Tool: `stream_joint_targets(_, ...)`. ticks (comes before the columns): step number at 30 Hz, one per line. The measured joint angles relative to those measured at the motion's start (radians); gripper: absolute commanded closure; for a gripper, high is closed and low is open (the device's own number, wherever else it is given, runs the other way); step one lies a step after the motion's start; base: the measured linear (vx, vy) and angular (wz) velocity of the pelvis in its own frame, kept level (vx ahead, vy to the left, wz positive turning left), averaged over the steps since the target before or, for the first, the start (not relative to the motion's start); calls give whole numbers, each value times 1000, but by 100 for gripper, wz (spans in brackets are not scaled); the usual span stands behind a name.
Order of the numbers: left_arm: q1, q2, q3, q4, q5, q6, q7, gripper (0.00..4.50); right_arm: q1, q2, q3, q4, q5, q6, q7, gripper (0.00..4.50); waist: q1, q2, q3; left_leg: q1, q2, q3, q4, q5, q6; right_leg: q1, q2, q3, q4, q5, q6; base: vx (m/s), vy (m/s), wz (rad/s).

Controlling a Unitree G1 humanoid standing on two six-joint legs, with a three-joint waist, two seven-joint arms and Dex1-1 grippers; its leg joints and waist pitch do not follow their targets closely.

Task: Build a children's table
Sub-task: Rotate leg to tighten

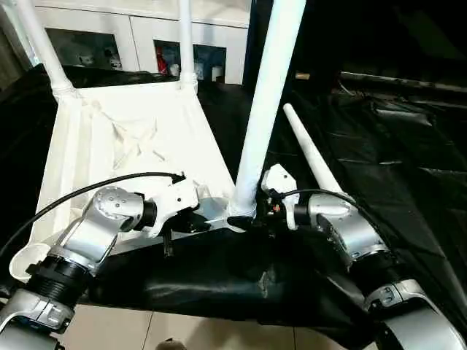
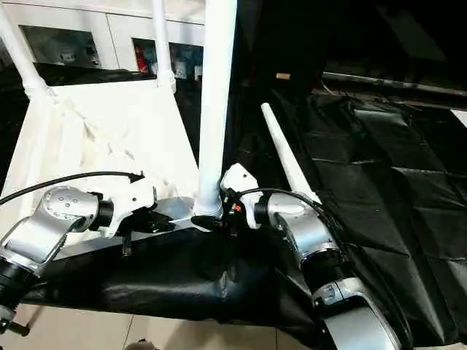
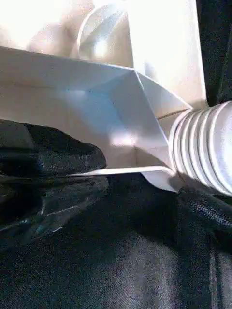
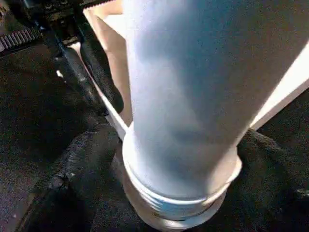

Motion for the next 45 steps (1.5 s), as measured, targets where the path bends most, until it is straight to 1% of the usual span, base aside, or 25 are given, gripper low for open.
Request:
stream_joint_targets(1,0,0,0,0,0,0,-3,450,0,0,0,-1,0,2,-3,106,0,0,0,0,0,0,0,0,0,0,0,0,0,0,0,0,0,0)
stream_joint_targets(4,1,0,1,0,0,0,-8,450,3,1,0,-2,0,5,-6,137,0,0,0,0,0,0,1,0,0,0,0,0,1,0,0,0,0,0)
stream_joint_targets(6,2,0,1,0,0,0,-10,450,4,1,-1,-2,0,5,-10,144,0,0,0,0,0,0,2,0,0,0,0,0,2,0,0,0,0,0)
stream_joint_targets(9,2,0,2,2,0,0,-10,450,9,9,-6,-2,2,6,-21,169,0,0,0,0,1,0,3,0,0,0,0,1,3,0,0,0,0,0)
stream_joint_targets(13,4,-9,8,9,0,3,-1,450,20,33,-23,3,16,17,-59,171,-4,-1,-1,1,1,0,5,0,-1,0,0,1,5,0,0,0,0,0)
stream_joint_targets(15,4,-26,17,17,3,18,34,450,20,60,-40,18,21,22,-114,173,-6,-2,-1,2,2,0,6,1,-1,1,0,1,6,2,-2,0,0,0)
stream_joint_targets(18,-21,-84,26,58,32,47,132,450,16,106,-85,61,20,25,-249,173,-7,-4,-2,4,2,0,7,1,-1,2,0,1,6,5,-3,0,0,0)
stream_joint_targets(22,-61,-177,35,114,58,108,264,450,-25,160,-131,132,13,40,-444,174,-8,-5,-2,7,2,1,7,1,-1,4,0,2,6,5,1,0,0,0)
stream_joint_targets(25,-102,-283,51,164,79,183,399,450,-95,226,-179,232,0,40,-658,174,-10,-4,-2,10,2,1,6,1,-2,5,0,2,6,6,1,0,0,0)
stream_joint_targets(26,-114,-321,54,173,91,206,451,450,-121,242,-194,262,-4,41,-734,174,-14,-4,-2,10,2,1,6,1,-2,5,0,2,6,6,1,0,0,0)
stream_joint_targets(28,-116,-351,54,173,99,222,488,450,-128,248,-200,279,-11,29,-776,174,-14,-4,-3,10,2,1,6,1,-2,6,0,2,5,5,3,0,0,0)
stream_joint_targets(30,-116,-360,54,172,101,223,498,450,-129,248,-204,285,-14,13,-781,174,-17,-4,-3,9,2,1,6,1,-2,6,0,2,5,3,5,0,0,0)
stream_joint_targets(32,-117,-361,54,172,101,222,502,450,-134,249,-208,292,-13,10,-781,104,-18,-3,-3,9,2,1,6,1,-2,6,0,2,5,5,0,0,0,0)
stream_joint_targets(34,-117,-357,54,172,101,220,503,450,-142,259,-224,296,-1,10,-776,104,-22,-3,-3,9,1,1,6,1,-2,6,0,3,5,5,0,0,0,0)
stream_joint_targets(36,-117,-350,53,173,101,217,503,450,-155,263,-227,315,1,5,-770,70,-27,-3,-3,9,1,1,6,1,-2,6,0,3,5,5,0,0,0,0)
stream_joint_targets(37,-117,-347,53,173,101,217,503,450,-156,263,-227,319,1,3,-766,70,-30,-3,-3,9,1,1,6,1,-2,6,0,2,5,5,0,0,0,0)
stream_joint_targets(39,-117,-330,54,173,101,211,492,450,-156,263,-227,321,1,-2,-736,50,-32,-3,-3,9,2,1,5,1,-2,5,0,2,5,5,0,0,0,0)
stream_joint_targets(42,-116,-302,53,172,98,193,455,450,-150,241,-217,310,2,0,-658,50,-36,-2,-2,9,2,1,4,1,-2,4,1,2,5,4,1,0,0,0)
stream_joint_targets(45,-112,-278,51,169,96,169,416,450,-130,214,-199,275,2,11,-583,50,-35,-1,-1,8,3,1,3,1,-2,3,2,2,5,5,-2,0,0,0)
